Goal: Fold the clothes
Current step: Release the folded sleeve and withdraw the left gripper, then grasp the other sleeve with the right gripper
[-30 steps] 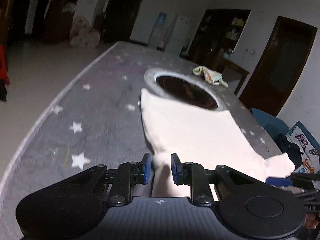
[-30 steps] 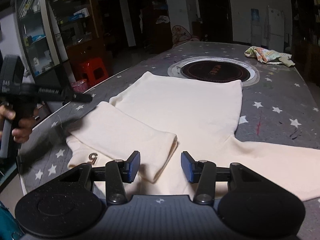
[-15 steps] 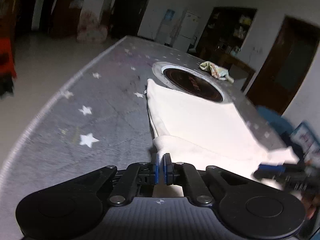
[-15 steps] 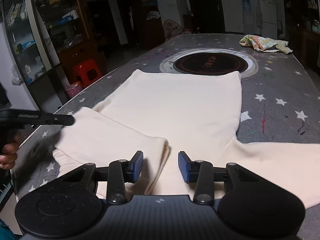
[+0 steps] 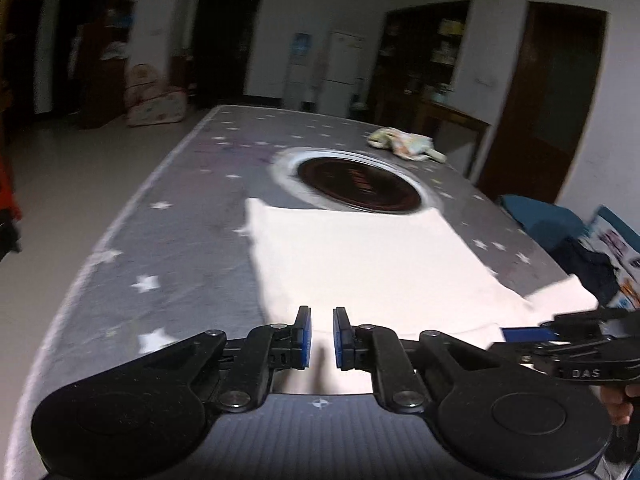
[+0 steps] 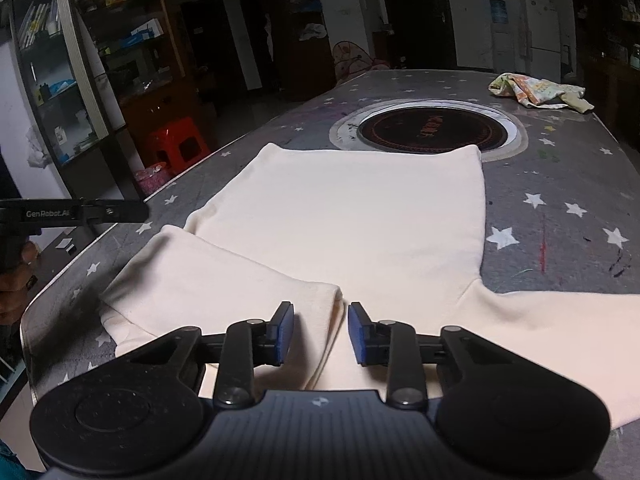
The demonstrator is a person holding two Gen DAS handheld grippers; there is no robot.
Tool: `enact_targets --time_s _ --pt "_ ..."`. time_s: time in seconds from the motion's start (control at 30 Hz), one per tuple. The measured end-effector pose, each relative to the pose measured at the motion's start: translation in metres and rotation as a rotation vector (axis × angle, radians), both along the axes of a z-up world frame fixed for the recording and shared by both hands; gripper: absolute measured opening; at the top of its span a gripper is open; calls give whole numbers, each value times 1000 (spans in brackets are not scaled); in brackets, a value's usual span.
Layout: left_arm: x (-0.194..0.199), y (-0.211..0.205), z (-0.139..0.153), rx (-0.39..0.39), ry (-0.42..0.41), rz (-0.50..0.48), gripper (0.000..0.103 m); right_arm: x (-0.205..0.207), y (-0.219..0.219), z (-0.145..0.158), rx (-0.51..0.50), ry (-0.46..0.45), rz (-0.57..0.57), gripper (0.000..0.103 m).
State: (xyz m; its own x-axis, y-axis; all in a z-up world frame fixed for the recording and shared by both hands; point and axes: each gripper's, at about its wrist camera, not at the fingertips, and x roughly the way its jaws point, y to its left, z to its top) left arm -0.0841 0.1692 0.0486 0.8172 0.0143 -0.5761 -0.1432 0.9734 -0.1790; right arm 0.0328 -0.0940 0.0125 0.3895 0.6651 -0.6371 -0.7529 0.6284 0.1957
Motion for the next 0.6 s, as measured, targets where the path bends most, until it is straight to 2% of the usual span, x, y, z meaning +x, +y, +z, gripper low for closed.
enact_targets --time_s 0.03,0.17,0.33,0.47,0.53,0.6 --pt "4 -2 -3 0 9 -16 13 -1 1 -1 -6 -8 0 26" --pt "15 -2 -21 -3 78 -18 13 -4 4 -1 -27 -43 -3 6" --pt "10 1 -21 -7 62 -19 20 -14 9 7 -56 -136 -16 4" --pt "9 -4 -23 14 59 -35 25 -12 13 -2 -83 -135 -16 6" --pt "9 -7 -22 21 52 -44 36 -13 8 2 -80 -144 -13 10" --pt "9 -9 -19 25 43 -51 40 -13 -3 8 -60 -134 -29 11"
